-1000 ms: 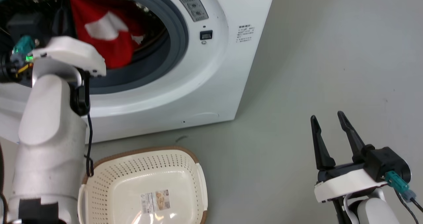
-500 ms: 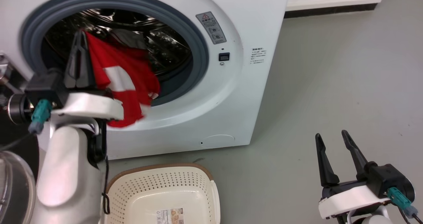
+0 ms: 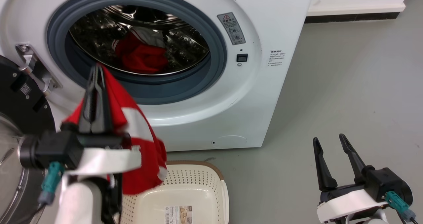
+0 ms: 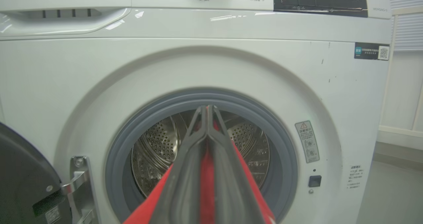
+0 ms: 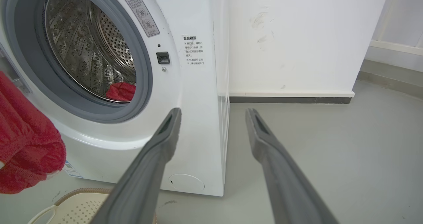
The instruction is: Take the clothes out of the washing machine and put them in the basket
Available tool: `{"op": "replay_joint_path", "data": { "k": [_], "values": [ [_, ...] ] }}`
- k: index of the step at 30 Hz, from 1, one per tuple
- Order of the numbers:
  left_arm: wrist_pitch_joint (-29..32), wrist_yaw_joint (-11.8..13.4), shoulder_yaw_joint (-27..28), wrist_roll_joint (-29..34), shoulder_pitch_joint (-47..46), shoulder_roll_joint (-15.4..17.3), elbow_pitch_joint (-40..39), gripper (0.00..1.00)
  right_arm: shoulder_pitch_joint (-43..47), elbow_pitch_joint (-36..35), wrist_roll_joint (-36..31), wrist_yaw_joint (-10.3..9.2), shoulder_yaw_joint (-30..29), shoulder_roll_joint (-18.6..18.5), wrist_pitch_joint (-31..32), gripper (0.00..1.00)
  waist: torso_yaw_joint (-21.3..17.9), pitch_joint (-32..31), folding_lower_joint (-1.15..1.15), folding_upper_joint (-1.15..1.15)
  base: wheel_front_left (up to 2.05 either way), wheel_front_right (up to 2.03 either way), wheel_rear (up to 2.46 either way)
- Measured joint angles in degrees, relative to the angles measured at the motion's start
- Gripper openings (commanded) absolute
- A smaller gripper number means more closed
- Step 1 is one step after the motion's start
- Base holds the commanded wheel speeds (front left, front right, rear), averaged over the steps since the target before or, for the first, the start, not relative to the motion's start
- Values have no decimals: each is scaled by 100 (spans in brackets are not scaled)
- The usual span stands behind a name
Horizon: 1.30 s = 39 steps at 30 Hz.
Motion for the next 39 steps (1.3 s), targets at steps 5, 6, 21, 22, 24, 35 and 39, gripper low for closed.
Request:
{"op": "replay_joint_path", "data": {
  "k": [5, 6, 21, 22, 24, 35, 39],
  "values": [
    [249, 143, -159, -110, 806, -165, -168, 0, -5, -21, -29, 0, 14, 0, 0, 100, 77, 146, 0, 0, 0, 0, 0],
    [298, 174, -194, -138, 953, -196, -80, 0, -7, -23, -38, 0, 25, -1, 0, 100, 91, 182, 0, 0, 0, 0, 0],
    [-277, 231, -602, -827, 604, -450, 3562, 0, -701, -204, -147, 0, 187, -1, 20, 100, 226, 1422, 2, 0, 0, 0, 0],
    [-304, 220, -605, -865, 452, -455, 3822, 0, -764, -214, -154, 0, 210, -1, 19, 100, 222, 1542, 2, 0, 0, 0, 0],
    [-338, 212, -625, -905, 113, -460, 4311, 0, -899, -222, -165, 0, 258, 0, 16, 100, 208, 1795, 2, 0, 0, 0, 0],
    [-398, 315, -349, -1013, -1799, -464, 6171, 0, -1641, -278, -49, 0, 519, -126, 5, 100, -45, 3289, 3, 0, 0, 0, 0],
    [-398, 398, -170, -1013, -2299, -337, 6589, 0, -1888, -319, 52, 0, 673, -131, 4, 100, -209, 3826, 3, 0, 0, 0, 0]
  ]
}}
